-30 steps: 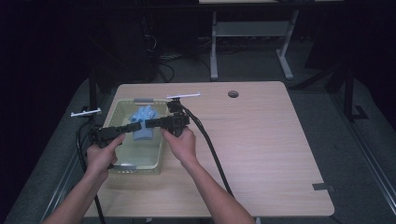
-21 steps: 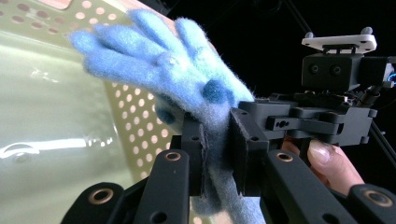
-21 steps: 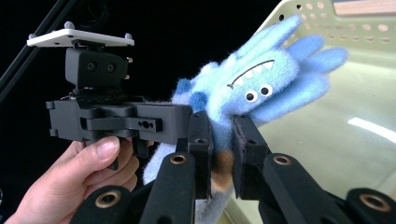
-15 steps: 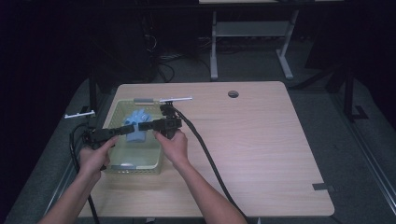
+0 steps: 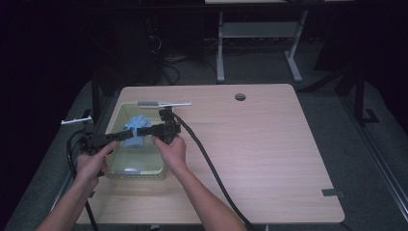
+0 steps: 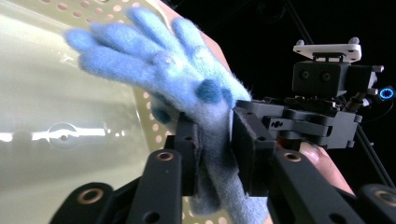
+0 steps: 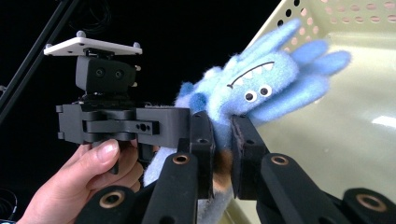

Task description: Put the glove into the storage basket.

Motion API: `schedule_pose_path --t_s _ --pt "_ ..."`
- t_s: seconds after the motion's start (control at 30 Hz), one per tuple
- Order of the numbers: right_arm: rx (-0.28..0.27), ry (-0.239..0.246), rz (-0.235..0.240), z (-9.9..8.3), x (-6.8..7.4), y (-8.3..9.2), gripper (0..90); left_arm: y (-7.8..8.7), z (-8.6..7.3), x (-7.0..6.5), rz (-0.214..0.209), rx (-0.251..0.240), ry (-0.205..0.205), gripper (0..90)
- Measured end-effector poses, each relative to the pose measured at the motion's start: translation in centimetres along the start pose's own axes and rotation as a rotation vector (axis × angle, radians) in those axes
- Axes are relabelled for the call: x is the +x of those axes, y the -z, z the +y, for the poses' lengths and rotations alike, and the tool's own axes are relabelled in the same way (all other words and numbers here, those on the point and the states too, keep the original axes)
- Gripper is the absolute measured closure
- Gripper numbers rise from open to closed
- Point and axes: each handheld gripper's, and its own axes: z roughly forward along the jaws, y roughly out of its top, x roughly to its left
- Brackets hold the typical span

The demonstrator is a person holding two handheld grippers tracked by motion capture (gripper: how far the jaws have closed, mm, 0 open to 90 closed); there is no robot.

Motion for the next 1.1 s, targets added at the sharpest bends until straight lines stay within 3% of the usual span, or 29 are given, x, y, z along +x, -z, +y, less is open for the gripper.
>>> schedule_pose_path --t_s 0.2,0.33,0.7,1.1 --pt "0.002 0.0 -0.005 -0.1 -0.2 -0.3 81.7 -0.1 -0.1 0.5 0.006 0.011 0.024 67.6" --pt "0.011 0.0 -0.009 -0.2 -0.2 -0.6 81.7 -0.2 -0.1 0.7 0.009 0.022 0.023 73.3" --pt "0.043 -0.004 -0.032 -0.3 -0.9 -1.6 81.0 -0.3 0.2 1.0 0.069 0.06 0.002 81.5" --pt "0.069 -0.017 -0.063 -0.4 -1.7 -2.1 77.0 -0.5 0.4 1.7 0.076 0.093 -0.004 82.4"
